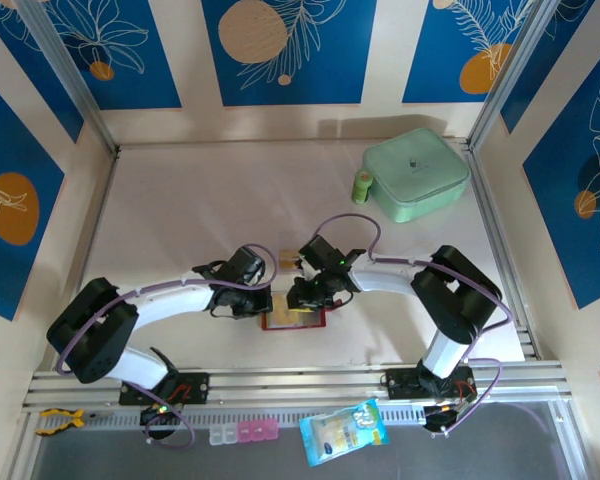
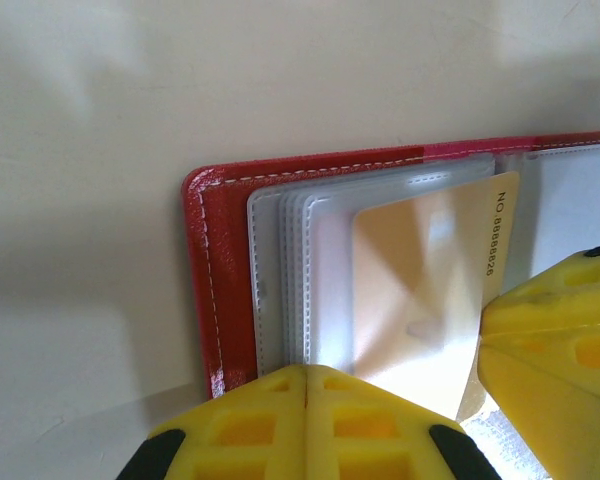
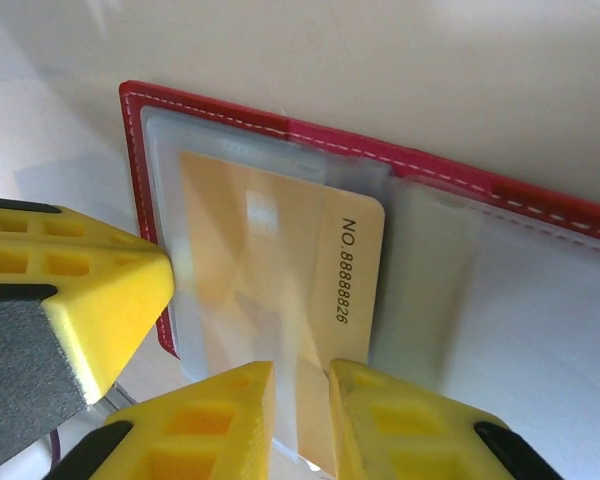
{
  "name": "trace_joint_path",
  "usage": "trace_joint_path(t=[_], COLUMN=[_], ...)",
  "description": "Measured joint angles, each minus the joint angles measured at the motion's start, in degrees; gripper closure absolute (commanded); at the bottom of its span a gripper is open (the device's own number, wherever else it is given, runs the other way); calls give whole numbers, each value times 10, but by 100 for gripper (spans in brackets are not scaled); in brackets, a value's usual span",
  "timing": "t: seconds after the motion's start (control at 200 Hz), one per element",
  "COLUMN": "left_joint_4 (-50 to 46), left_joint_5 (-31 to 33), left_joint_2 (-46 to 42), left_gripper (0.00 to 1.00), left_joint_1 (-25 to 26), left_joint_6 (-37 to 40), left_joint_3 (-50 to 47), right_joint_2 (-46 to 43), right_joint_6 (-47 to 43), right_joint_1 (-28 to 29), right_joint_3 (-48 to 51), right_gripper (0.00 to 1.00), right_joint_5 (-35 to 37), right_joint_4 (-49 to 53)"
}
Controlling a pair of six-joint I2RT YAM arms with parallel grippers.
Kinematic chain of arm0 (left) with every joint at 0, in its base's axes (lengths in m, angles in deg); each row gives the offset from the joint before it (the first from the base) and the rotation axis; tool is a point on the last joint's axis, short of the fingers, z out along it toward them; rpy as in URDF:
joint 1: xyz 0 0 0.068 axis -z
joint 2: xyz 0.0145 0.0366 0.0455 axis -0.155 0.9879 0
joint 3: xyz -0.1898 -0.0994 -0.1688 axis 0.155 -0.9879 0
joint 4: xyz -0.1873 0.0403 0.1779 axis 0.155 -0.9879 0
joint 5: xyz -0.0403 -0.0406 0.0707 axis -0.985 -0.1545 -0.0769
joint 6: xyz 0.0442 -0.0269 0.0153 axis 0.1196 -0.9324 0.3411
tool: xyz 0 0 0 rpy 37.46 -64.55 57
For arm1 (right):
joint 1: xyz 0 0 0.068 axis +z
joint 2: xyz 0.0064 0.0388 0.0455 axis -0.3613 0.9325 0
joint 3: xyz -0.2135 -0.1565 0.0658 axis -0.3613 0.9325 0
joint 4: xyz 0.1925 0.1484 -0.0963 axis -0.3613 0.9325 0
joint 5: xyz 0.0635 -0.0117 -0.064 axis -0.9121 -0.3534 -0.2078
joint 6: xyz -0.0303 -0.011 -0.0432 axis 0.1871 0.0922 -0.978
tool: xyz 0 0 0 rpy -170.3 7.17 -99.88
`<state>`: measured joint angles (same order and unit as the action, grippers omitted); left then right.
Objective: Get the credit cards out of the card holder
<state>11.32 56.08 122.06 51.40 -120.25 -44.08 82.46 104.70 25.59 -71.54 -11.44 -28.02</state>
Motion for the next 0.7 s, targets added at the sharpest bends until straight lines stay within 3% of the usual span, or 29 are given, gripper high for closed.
trace_joint_path(t=[0.7], left_joint_4=[-28], left_joint_5=[0], left_joint_2=[-20], left_gripper=[96], left_joint_1=[0], left_joint_6=[2], left_joint_3=[16], right_joint_2=[-57], right_joint_6=[-4], right_joint_1=[-8], right_joint_3=[1], right_gripper=[77], right_joint_5=[12], right_joint_4=[25])
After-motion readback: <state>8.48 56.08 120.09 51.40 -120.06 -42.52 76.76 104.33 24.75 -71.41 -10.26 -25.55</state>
